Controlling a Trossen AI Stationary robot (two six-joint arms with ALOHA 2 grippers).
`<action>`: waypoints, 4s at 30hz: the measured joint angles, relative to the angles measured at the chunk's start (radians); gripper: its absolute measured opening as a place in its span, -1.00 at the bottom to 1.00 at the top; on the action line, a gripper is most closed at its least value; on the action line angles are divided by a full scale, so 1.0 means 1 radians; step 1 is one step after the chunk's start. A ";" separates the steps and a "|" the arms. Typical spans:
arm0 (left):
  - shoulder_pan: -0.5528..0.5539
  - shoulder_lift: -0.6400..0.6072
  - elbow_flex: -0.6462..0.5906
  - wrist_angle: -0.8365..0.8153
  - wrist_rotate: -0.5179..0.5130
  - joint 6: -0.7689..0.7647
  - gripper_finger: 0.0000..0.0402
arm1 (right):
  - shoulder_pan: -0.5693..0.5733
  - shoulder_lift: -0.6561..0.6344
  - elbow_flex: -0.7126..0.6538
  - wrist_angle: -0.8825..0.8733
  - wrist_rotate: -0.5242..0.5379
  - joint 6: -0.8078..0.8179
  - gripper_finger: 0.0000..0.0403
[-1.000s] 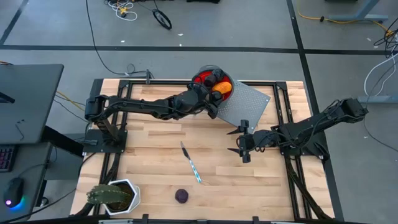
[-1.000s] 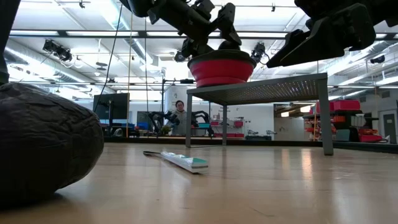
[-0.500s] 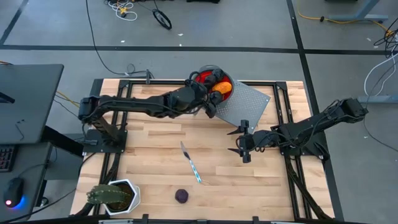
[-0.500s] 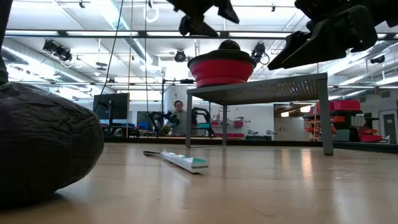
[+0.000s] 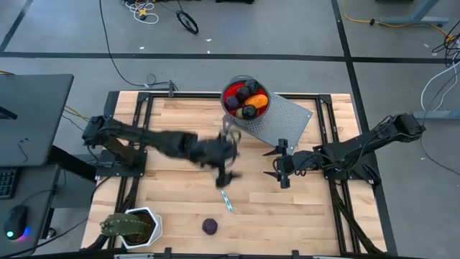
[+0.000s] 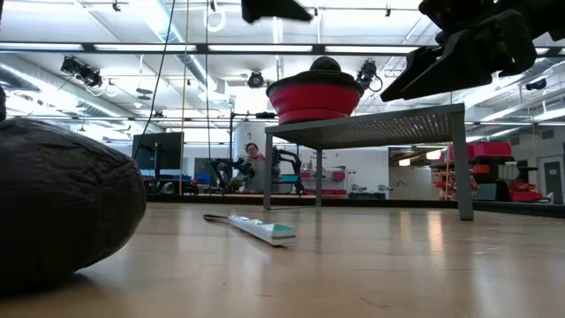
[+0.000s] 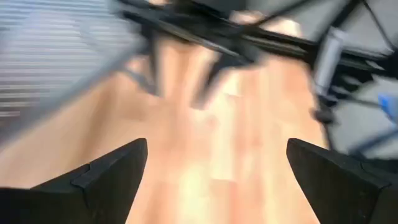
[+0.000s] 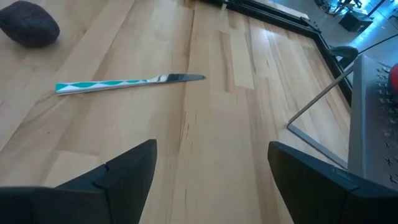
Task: Pick & Place Fruit
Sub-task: Put the mangosteen into the red strainer bowl
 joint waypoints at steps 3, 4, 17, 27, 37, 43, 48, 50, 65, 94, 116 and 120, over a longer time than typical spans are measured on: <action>-0.103 0.004 -0.003 -0.034 -0.037 -0.004 0.97 | 0.000 0.000 0.000 0.017 -0.001 0.000 0.58; -0.136 0.010 -0.006 -0.026 -0.062 -0.013 0.97 | 0.000 0.000 0.000 0.019 -0.001 0.000 0.58; -0.359 0.136 -0.096 0.000 -0.181 -0.142 0.97 | 0.000 0.000 0.000 0.051 -0.026 0.000 0.58; -0.381 0.276 -0.097 0.001 0.023 -0.300 0.97 | 0.000 0.000 0.000 0.054 -0.026 0.000 0.58; -0.398 0.300 -0.102 -0.011 0.110 -0.366 0.97 | 0.000 0.000 0.000 0.053 -0.026 0.000 0.58; -0.414 0.328 -0.104 -0.075 0.110 -0.355 0.97 | 0.000 0.000 0.001 0.048 -0.026 -0.001 0.58; -0.427 0.346 -0.100 -0.058 0.109 -0.359 0.97 | 0.000 0.000 0.001 0.034 -0.025 -0.003 0.58; -0.432 0.351 -0.104 -0.087 0.095 -0.352 0.97 | 0.000 0.000 0.001 0.033 -0.025 -0.003 0.58; -0.443 0.411 -0.102 -0.087 0.074 -0.289 0.97 | 0.000 0.000 0.001 0.033 -0.024 0.000 0.58; -0.426 0.410 -0.102 -0.114 0.027 -0.327 0.64 | 0.000 0.000 0.001 0.033 -0.025 0.000 0.58; -0.241 0.305 0.092 -0.350 -0.033 -0.160 0.33 | 0.000 0.000 0.001 0.020 -0.025 0.000 0.58; -0.176 0.238 0.150 -0.365 -0.149 -0.031 0.29 | 0.000 0.000 0.001 0.011 -0.025 0.000 0.58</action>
